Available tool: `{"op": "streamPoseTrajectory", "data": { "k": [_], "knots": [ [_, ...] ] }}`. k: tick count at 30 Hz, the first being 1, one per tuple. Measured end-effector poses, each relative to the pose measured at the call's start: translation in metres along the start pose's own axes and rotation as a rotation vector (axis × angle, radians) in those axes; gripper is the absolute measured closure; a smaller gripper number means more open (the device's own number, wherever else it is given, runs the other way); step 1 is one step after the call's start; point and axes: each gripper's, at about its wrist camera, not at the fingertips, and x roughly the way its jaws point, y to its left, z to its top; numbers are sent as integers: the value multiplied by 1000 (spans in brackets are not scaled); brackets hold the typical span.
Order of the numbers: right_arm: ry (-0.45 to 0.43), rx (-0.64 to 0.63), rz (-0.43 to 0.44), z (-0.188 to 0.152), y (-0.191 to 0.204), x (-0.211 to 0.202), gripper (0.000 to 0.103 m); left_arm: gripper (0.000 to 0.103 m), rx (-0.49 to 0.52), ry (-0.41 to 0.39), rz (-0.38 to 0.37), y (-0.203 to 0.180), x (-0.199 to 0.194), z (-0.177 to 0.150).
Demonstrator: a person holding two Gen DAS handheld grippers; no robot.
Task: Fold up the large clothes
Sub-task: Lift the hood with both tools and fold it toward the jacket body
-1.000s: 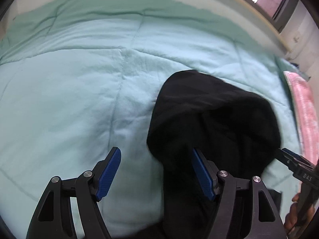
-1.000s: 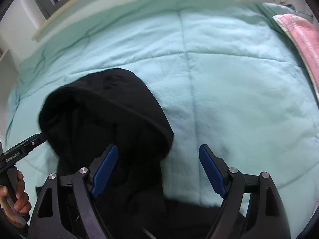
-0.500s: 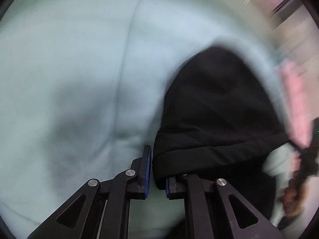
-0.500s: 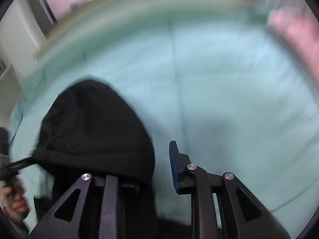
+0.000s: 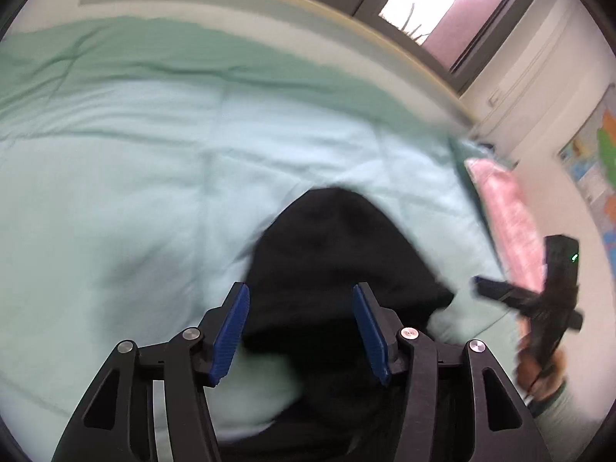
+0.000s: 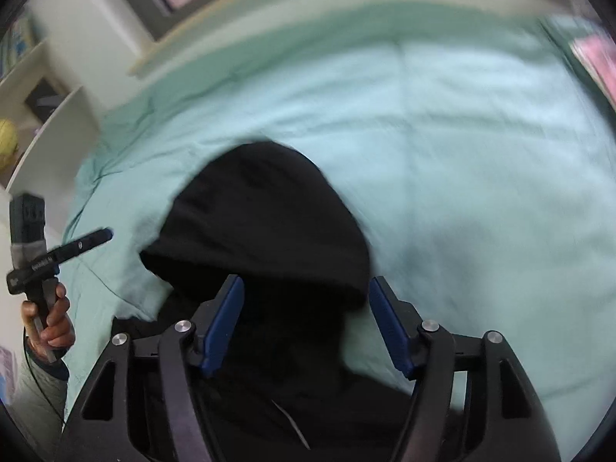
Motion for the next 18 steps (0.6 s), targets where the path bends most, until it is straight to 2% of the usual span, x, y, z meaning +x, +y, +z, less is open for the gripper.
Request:
{"op": "streamPoseTrajectory", "data": {
  "k": [2, 4, 5, 6, 7, 9, 10, 14, 16, 18],
  "knots": [
    [11, -47, -27, 15, 19, 20, 32, 46, 11, 43, 8, -12, 33, 8],
    [51, -90, -62, 17, 31, 51, 32, 46, -7, 147, 6, -9, 69, 3],
    [96, -102, -79, 14, 34, 69, 32, 46, -21, 217, 30, -2, 93, -9],
    [150, -106, -104, 7, 29, 88, 33, 46, -17, 284, 84, 6, 115, -24],
    [191, -104, -122, 1, 24, 100, 33, 46, -13, 321, 112, 14, 130, -36],
    [256, -91, -130, -20, 10, 127, 33, 46, -24, 305, 98, 20, 135, -45],
    [238, -85, -123, -25, 6, 129, 33, 46, -20, 301, 102, 18, 133, -44],
    [239, -111, -124, -12, 17, 112, 34, 46, 27, 266, 125, 10, 125, -40],
    [150, -170, -37, 10, 38, 81, 35, 46, 30, 248, 120, 9, 119, -42],
    [49, -225, 0, 38, 63, 59, 35, 46, 13, 229, 110, 11, 115, -45]
  ]
}}
